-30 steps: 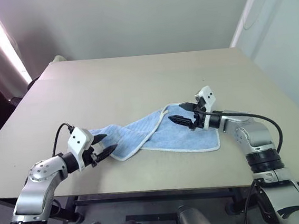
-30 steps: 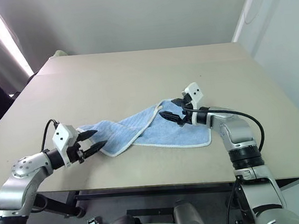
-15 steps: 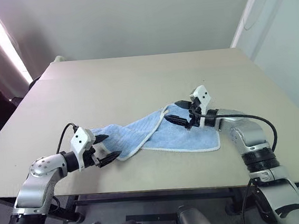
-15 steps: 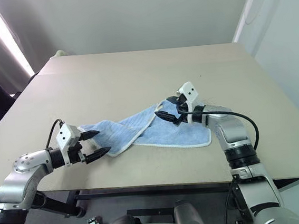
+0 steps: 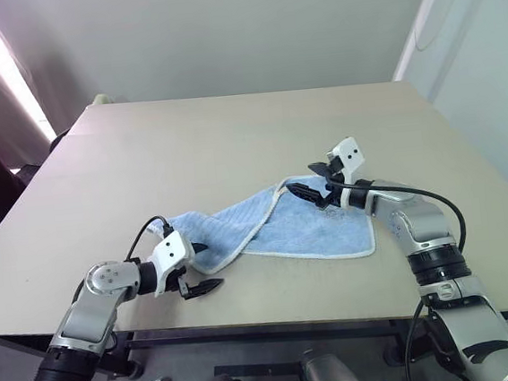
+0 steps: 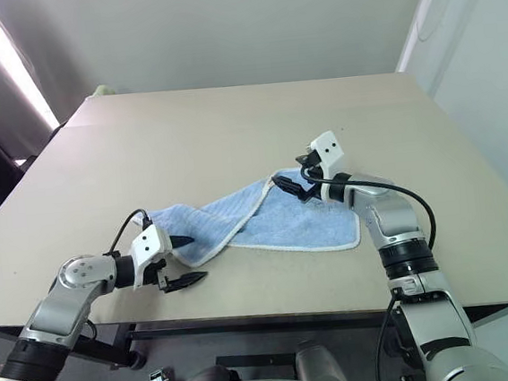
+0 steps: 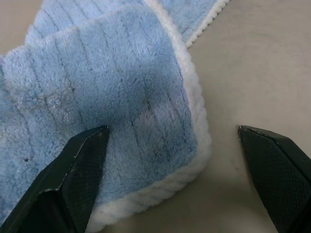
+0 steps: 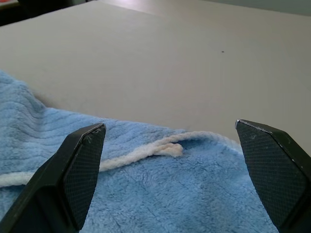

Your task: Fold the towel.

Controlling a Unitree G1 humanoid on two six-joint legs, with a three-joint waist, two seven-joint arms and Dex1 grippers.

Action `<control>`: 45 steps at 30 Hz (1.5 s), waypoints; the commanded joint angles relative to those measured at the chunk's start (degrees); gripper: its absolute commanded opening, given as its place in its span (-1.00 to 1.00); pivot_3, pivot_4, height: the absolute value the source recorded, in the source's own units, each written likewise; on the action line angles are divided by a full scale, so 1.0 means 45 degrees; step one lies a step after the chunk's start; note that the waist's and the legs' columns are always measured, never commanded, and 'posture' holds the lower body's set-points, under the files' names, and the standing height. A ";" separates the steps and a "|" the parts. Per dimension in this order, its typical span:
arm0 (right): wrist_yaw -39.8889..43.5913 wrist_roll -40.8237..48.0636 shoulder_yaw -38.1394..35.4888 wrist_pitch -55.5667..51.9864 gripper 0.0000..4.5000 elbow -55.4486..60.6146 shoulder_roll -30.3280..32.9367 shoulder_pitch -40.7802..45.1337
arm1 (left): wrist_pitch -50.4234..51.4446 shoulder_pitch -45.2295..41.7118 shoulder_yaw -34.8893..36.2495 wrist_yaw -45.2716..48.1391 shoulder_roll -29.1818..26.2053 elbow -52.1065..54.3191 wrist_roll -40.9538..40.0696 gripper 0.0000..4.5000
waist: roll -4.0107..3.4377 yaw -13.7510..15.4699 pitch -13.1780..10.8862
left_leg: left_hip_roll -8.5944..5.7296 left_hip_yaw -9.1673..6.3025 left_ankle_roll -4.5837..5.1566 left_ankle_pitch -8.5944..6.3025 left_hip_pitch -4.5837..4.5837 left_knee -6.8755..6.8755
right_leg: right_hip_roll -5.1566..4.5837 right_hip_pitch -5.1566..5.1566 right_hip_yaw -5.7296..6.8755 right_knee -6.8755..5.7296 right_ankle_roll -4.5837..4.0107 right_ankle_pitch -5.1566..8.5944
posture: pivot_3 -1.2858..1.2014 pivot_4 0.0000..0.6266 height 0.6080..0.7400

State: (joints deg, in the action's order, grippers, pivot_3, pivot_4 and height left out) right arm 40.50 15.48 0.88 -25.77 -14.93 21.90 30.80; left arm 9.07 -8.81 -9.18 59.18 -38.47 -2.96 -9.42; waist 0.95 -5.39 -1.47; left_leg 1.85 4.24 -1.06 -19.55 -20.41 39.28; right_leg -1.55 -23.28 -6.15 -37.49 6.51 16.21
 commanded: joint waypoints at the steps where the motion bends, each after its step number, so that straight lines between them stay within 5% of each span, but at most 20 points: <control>1: -0.0190 -0.0268 -0.0055 0.0384 1.00 0.0107 0.0082 0.0118 | -0.0468 -0.0290 -0.0219 -0.0034 -0.0153 -0.0474 0.0616 1.00 | -0.0002 -0.0002 0.0002 | -0.0001 0.0000 0.0000 0.0000 0.0006 0.0000 | -0.0002 0.0006 0.0000 0.0000 0.0000 0.0000 | 0.03 -1.00 0.63; 6: -0.0286 -0.0420 -0.0063 0.0356 1.00 -0.0104 -0.0038 0.0237 | -0.0104 -0.0435 -0.0246 0.0198 -0.0169 -0.0663 0.0404 0.61 | -0.0003 -0.0002 0.0003 | -0.0001 0.0000 0.0002 0.0002 0.0014 0.0006 | -0.0003 0.0018 -0.0001 -0.0002 0.0001 -0.0001 | 0.03 -1.00 0.63; 17: -0.0370 -0.0659 -0.0172 0.0236 1.00 -0.0730 0.0063 0.0552 | 0.1624 -0.1140 0.0344 0.0507 -0.0271 -0.1359 -0.0315 -0.97 | -0.0004 -0.0081 0.0003 | 0.0000 -0.0003 0.0020 0.0031 0.0020 0.0014 | 0.0005 0.0018 -0.0001 -0.0018 -0.0010 -0.0010 | 0.03 -1.00 0.63; 26: -0.1192 -0.0662 -0.0738 0.0708 1.00 -0.2091 -0.0114 0.1335 | 0.2489 -0.1519 0.2045 0.0034 -0.0141 -0.0767 -0.1728 -0.97 | -0.0002 -0.0048 0.0001 | 0.0010 -0.0007 0.0020 0.0030 -0.0001 0.0011 | -0.0005 -0.0003 0.0000 -0.0019 -0.0009 -0.0011 | 0.03 -1.00 0.63; 36: -0.3448 -0.1421 -0.1541 0.1961 1.00 -0.9025 -0.0171 0.4422 | 0.3122 -0.1371 0.2726 -0.0779 -0.0215 -0.0677 -0.1867 -0.97 | -0.0005 -0.0104 0.0000 | 0.0003 -0.0002 0.0019 0.0030 0.0002 -0.0006 | -0.0009 -0.0005 0.0001 -0.0015 -0.0011 -0.0011 | 0.03 -1.00 0.63; 45: -0.3542 -0.1787 -0.1713 0.2633 1.00 -1.1866 0.0018 0.5083 | 0.3649 -0.1737 0.3204 -0.1909 0.0196 -0.0679 -0.2083 -0.97 | -0.0004 -0.0154 0.0000 | 0.0008 -0.0001 0.0016 0.0032 0.0002 -0.0007 | -0.0013 -0.0004 0.0000 -0.0012 -0.0010 -0.0012 | 0.03 -1.00 0.63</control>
State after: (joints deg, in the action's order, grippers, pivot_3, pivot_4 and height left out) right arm 25.15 7.86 -5.99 -15.32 -67.71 21.31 51.88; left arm 25.44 -14.75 2.56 51.58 -37.31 -7.09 -17.62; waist 0.94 -6.08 -1.47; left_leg 1.89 4.23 -0.99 -19.40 -20.40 39.25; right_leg -1.60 -23.30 -6.15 -37.54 6.47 16.16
